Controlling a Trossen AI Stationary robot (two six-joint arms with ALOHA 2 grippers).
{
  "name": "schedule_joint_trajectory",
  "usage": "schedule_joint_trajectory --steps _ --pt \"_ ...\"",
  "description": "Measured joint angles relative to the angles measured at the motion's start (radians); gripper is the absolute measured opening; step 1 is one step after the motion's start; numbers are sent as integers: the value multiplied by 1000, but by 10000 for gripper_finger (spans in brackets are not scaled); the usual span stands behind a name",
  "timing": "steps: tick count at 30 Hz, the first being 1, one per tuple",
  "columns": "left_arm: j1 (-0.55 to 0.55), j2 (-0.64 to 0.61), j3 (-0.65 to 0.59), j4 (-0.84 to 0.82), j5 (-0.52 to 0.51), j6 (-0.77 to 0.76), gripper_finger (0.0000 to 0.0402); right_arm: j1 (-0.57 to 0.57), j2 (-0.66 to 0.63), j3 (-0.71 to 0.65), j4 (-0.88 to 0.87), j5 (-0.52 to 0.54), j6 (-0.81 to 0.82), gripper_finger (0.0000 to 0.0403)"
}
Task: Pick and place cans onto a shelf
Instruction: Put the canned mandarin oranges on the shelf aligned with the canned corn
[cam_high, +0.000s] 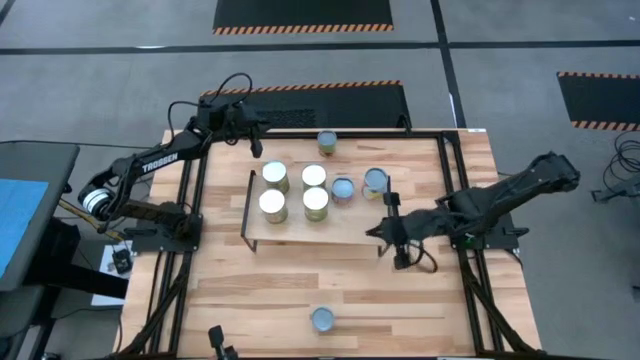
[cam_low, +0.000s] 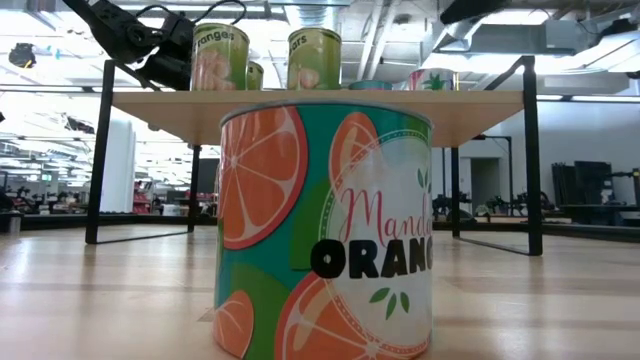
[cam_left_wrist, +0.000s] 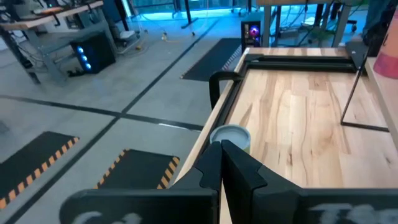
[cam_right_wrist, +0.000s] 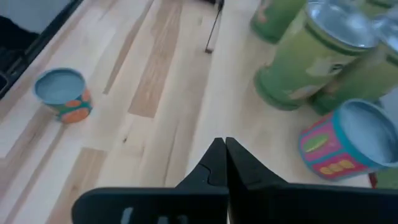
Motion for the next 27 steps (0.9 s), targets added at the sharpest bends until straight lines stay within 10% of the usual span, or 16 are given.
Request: schedule_joint_trajectory --steps 11,27 --pt "2 -5 0 26 -2 -4 0 -157 -294 -181 287 -187 -259 1" --pt "34 -3 0 115 -3 -21 0 -702 -441 -180 298 -639 -452 1"
